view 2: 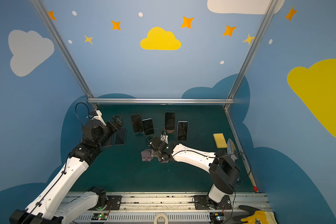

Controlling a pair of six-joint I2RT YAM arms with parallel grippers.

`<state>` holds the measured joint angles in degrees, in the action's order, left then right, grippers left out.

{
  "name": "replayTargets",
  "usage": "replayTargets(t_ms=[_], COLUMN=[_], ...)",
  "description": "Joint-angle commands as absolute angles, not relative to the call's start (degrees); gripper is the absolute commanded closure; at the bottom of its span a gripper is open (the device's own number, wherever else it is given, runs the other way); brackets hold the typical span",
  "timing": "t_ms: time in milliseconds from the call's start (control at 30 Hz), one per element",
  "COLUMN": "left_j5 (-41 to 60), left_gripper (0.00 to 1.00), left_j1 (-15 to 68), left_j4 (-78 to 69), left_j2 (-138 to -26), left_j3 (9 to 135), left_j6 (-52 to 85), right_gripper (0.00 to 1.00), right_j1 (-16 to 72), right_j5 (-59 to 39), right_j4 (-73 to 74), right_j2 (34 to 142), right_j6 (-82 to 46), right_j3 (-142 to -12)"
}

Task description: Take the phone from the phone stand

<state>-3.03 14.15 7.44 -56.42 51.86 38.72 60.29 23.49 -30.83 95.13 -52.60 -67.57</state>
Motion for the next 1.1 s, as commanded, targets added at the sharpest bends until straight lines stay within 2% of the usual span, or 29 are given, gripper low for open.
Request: replayTargets(t_ms=[0, 300, 500, 700, 933, 1067], left_j5=[-1.8, -1.2, -1.2, -0.6, -0.4, -0.4], left_gripper=[0.03, 0.03, 0.03, 0.03, 0.03, 0.03], left_j1=[14.1, 14.1, 14.1, 14.2, 14.1, 14.2], left_j4=[6.2, 5.9, 5.7, 5.5, 4.7, 4.4], left_j2=[-56.8, -57.3, -57.4, -57.7, -57.2, -57.4], left_j3=[52.0, 51.8, 51.6, 51.8, 51.4, 51.3], left_j6=[39.4, 39.7, 39.5, 39.1, 38.9, 37.9], right_gripper=[0.11, 0.12, 0.27, 0.38, 0.47, 0.48], right_j1=[61.2, 61.3, 61.2, 61.2, 61.1, 61.2], right_j5=[24.0, 24.1, 26.1, 28.3, 30.7, 31.7], right_j4=[-36.1, -35.8, -34.8, -34.8, -36.0, -36.8], right_j2=[96.1, 97.0, 96.3, 94.1, 91.6, 88.2], right_j6=[-54.9, -57.2, -57.3, -53.6, -50.0, -48.5], right_j3=[-68.7, -66.2, -64.4, -63.4, -62.1, -60.4])
